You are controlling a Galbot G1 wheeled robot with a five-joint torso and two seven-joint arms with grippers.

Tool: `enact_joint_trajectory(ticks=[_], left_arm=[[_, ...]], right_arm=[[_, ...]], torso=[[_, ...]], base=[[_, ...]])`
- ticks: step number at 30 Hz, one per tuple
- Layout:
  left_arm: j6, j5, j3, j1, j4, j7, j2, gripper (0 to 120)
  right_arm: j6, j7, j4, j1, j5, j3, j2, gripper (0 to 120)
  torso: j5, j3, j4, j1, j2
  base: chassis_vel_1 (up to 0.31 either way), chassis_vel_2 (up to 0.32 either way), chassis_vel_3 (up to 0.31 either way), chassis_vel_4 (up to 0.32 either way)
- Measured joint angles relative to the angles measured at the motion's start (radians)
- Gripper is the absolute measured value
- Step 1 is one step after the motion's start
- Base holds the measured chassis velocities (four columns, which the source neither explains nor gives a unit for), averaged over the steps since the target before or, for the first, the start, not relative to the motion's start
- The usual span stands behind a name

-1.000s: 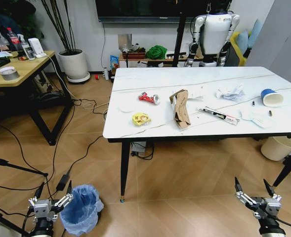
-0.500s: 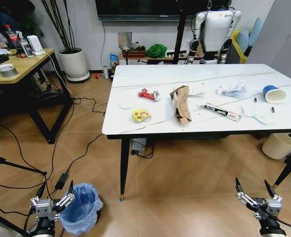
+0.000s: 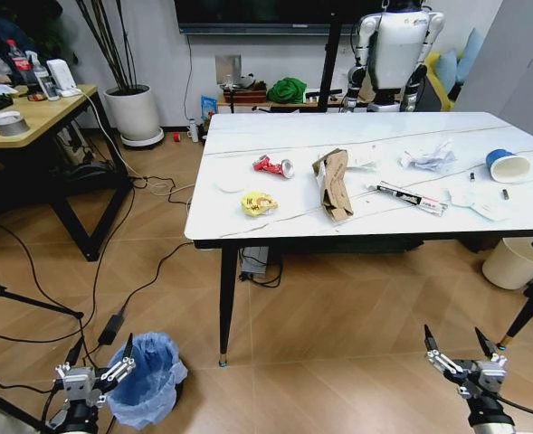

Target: Pick up the trash bin and place the trash from the table into it.

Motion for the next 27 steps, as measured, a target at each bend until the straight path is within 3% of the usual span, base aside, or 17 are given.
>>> enact_joint_trajectory(ticks=[27], left_arm=[[-0.001,0.001,-0.001,-0.007,0.025,0.000,0.000,100]], right_arm=[[0.023,-0.020,-0.032,0.030,-0.052,0.003,0.027,100]], torso=[[-0.0002,-0.068,-0.0001,-0.044,-0.112]], base=[[0.000,0.000,0.000,0.000]])
